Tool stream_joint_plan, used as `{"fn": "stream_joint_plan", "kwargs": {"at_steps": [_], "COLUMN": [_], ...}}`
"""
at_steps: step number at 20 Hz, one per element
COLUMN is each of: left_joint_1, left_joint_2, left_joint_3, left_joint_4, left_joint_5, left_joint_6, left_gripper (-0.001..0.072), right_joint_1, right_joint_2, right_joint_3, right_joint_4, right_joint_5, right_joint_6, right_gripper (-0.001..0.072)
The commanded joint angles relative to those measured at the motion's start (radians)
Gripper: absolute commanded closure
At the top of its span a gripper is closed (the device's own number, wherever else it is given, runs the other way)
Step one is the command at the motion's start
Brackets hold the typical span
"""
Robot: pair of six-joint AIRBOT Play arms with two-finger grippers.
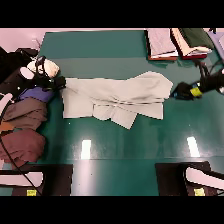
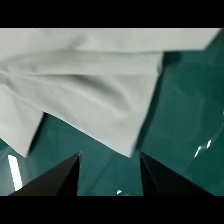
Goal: Fold the shirts.
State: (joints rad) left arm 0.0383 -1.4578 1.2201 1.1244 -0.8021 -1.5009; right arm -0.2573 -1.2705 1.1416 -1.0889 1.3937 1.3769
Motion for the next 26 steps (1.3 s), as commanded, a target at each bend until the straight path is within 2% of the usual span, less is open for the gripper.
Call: {"fn": "stream_joint_plan", "kwargs": {"at_steps": [1,3,5,7,10,12,13,14,16,17,21,26], "left_joint_1": [0.000,0.000,-0.003,-0.003,-0.003,-0.003,-0.003,-0.003,0.001,0.001,0.015,0.022], "left_joint_2": [0.066,0.069,0.069,0.069,0.069,0.069,0.069,0.071,0.103,0.138,0.373,0.643], "left_joint_3": [0.024,0.024,0.024,0.024,0.024,0.024,0.024,0.024,0.024,0.025,0.105,0.435], "left_joint_4": [0.002,0.000,-0.002,-0.005,-0.004,-0.004,-0.004,-0.002,0.012,0.013,0.032,0.050], "left_joint_5": [-0.022,-0.037,-0.049,-0.056,-0.071,-0.079,-0.092,-0.105,-0.125,-0.122,-0.134,-0.125], "left_joint_6": [0.044,0.043,0.043,0.044,0.043,0.043,0.044,0.044,0.043,0.043,0.044,0.058], "left_gripper": [0.0686,0.0686,0.0686,0.0686,0.0686,0.0686,0.0685,0.0685,0.0685,0.0686,0.0686,0.0686], "right_joint_1": [-0.103,-0.131,-0.107,-0.046,0.052,0.098,0.122,0.147,0.183,0.190,0.143,0.004], "right_joint_2": [0.055,0.055,0.055,0.055,0.025,-0.038,-0.064,-0.081,-0.069,-0.043,0.156,0.409], "right_joint_3": [-0.211,-0.327,-0.409,-0.456,-0.451,-0.405,-0.382,-0.360,-0.325,-0.303,-0.096,0.321], "right_joint_4": [-0.045,-0.011,0.070,0.145,0.199,0.206,0.205,0.204,0.201,0.197,0.198,0.197], "right_joint_5": [0.005,-0.050,-0.142,-0.237,-0.332,-0.325,-0.326,-0.333,-0.354,-0.353,-0.267,-0.241], "right_joint_6": [0.002,-0.001,-0.040,-0.047,-0.046,-0.046,-0.047,-0.061,-0.076,-0.082,-0.112,-0.112], "right_gripper": [0.0141,0.0141,0.0223,0.0233,0.0234,0.0283,0.0328,0.0457,0.0649,0.0695,0.0696,0.0696]}}
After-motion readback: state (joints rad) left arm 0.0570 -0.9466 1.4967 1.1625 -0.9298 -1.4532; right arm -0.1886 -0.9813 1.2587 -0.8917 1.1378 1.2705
